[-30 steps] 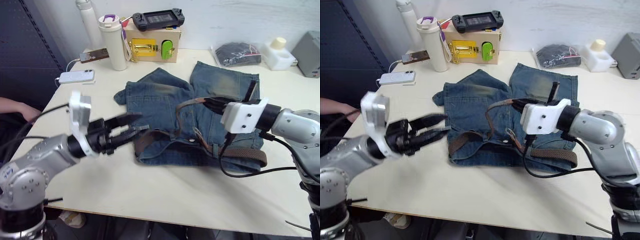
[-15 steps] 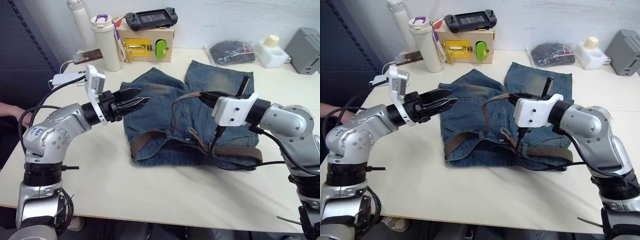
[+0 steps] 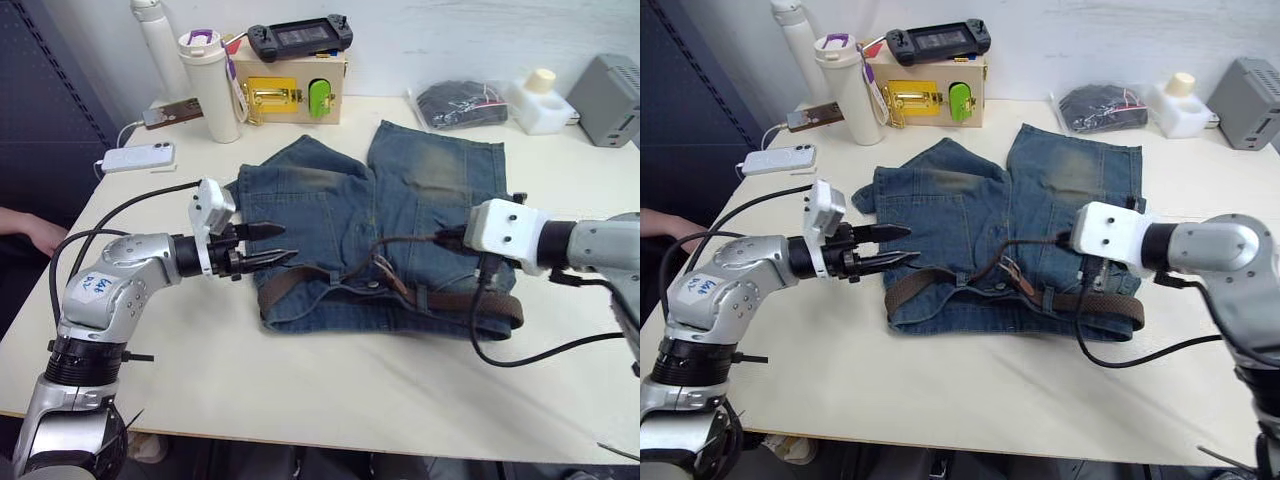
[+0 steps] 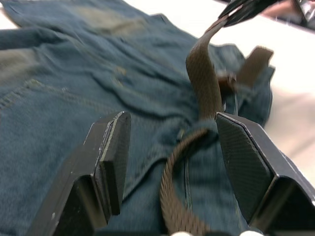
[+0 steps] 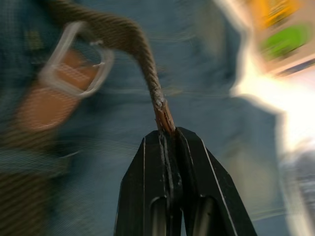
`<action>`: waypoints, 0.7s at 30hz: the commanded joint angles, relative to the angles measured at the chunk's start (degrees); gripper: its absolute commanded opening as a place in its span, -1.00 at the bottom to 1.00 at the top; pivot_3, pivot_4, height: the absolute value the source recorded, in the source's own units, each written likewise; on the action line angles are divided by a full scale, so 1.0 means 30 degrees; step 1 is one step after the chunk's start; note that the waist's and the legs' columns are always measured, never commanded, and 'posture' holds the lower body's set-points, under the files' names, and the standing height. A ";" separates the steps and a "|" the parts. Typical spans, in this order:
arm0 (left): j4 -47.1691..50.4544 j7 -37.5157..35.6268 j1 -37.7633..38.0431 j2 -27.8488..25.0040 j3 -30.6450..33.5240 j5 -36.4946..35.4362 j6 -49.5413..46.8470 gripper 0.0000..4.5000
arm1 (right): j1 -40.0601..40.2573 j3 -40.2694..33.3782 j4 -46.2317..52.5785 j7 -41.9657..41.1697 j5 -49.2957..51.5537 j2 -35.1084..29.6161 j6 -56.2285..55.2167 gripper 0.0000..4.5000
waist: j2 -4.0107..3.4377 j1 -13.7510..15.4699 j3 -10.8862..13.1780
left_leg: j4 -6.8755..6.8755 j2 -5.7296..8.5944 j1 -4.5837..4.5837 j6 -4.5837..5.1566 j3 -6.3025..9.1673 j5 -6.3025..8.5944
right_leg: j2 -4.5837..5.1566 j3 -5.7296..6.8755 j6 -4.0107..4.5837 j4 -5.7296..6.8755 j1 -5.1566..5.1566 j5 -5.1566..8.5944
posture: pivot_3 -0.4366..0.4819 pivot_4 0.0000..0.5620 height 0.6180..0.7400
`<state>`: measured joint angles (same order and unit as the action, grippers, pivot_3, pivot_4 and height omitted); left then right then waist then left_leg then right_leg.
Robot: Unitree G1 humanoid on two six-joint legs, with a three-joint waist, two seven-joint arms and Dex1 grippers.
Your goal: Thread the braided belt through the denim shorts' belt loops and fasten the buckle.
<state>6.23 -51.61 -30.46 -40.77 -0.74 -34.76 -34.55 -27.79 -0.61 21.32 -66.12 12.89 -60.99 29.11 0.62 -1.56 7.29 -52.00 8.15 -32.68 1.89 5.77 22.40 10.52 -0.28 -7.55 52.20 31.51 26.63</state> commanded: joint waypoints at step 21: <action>-0.2126 -0.2885 -0.0566 0.1105 -0.1404 0.3854 0.3630 0.35 | -0.8432 0.6040 -0.9244 -0.8794 1.5648 -0.1577 1.4579 -1.00 | -0.0004 0.0008 0.0005 | 0.0022 -0.0014 -0.0029 0.0007 0.0004 -0.0003 | 0.0014 0.0052 -0.0003 -0.0130 -0.0030 -0.0003 | -0.05 -0.47 -0.56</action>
<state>-0.13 -59.05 -31.19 -37.53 -4.69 -23.97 -24.85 -52.86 19.33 -5.40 -89.17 56.77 -65.04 71.08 0.61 -1.54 7.30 -51.93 8.11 -32.76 1.91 5.78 22.39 10.56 -0.12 -7.56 51.81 31.42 26.62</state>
